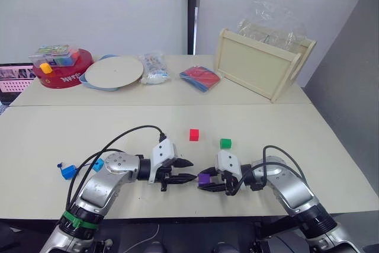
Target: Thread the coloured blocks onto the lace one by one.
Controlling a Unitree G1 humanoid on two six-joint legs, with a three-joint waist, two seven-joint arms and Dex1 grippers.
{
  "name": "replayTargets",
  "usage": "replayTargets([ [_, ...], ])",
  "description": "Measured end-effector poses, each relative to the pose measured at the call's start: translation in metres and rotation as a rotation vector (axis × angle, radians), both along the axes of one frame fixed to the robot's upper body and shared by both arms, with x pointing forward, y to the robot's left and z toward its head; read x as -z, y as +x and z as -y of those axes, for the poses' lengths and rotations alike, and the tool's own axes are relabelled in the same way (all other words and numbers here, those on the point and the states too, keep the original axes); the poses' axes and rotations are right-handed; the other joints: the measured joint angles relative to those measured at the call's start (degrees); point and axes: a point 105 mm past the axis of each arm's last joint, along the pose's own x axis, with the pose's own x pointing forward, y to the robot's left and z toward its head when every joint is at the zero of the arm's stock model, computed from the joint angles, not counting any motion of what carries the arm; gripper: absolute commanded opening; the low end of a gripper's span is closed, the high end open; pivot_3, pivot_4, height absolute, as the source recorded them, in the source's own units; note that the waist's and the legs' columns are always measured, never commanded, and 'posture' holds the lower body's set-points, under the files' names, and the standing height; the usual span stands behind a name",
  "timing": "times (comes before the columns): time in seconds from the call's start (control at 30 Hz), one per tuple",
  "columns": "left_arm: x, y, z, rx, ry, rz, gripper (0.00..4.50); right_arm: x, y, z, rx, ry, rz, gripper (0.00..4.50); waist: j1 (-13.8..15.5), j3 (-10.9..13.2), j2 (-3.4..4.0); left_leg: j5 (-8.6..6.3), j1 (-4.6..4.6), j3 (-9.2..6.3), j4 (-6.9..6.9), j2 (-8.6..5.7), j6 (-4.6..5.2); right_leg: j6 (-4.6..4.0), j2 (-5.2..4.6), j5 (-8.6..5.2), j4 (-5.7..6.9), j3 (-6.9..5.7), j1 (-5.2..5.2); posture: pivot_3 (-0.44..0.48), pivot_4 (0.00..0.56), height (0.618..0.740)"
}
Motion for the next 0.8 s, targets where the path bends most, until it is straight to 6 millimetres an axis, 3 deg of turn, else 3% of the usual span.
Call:
replayTargets([
  [0.13, 0.014, -0.002, -0.016, -0.01, 0.093, 0.017, 2.12, 0.0, 0.001, 0.0, 0.005, 0.001, 0.002, 1.2, 0.14, 0.0, 0.0, 0.0, 0.0, 0.0, 0.0, 0.0, 0.0, 0.0, 0.0, 0.0, 0.0, 0.0, 0.0, 0.0, 0.15, 0.74],
  [0.27, 0.021, 0.0, -0.018, 0.009, 0.136, 0.073, 2.12, 0.0, 0.001, 0.0, 0.009, 0.001, 0.002, 1.2, 0.23, 0.0, 0.0, 0.0, 0.01, 0.0, -0.01, -0.01, 0.0, 0.0, -0.01, 0.0, -0.01, -0.01, 0.01, 0.0, 0.15, 0.74],
  [0.3, 0.021, 0.0, -0.018, 0.019, 0.144, 0.095, 1.59, 0.0, 0.001, 0.0, 0.01, 0.001, 0.001, 1.2, 0.25, 0.0, 0.0, 0.0, 0.01, 0.0, 0.0, -0.01, 0.0, 0.0, -0.01, 0.0, -0.01, 0.0, 0.01, 0.0, 0.15, 0.74],
  [0.47, 0.021, 0.005, -0.013, 0.022, 0.132, 0.136, 0.02, 0.0, 0.001, 0.0, 0.013, -0.001, -0.001, 1.2, 0.31, 0.0, 0.0, 0.0, 0.0, 0.01, 0.0, -0.01, 0.0, 0.0, -0.02, 0.0, -0.02, 0.0, 0.02, 0.0, 0.15, 0.74],
  [0.8, 0.023, 0.005, 0.002, 0.051, 0.09, 0.117, 0.02, 0.0, 0.0, 0.002, 0.03, -0.005, 0.001, 1.2, 0.43, -0.01, 0.0, 0.0, 0.01, 0.01, 0.01, -0.03, 0.0, 0.0, -0.03, 0.0, -0.04, -0.01, 0.05, 0.0, 0.15, 0.74],
])
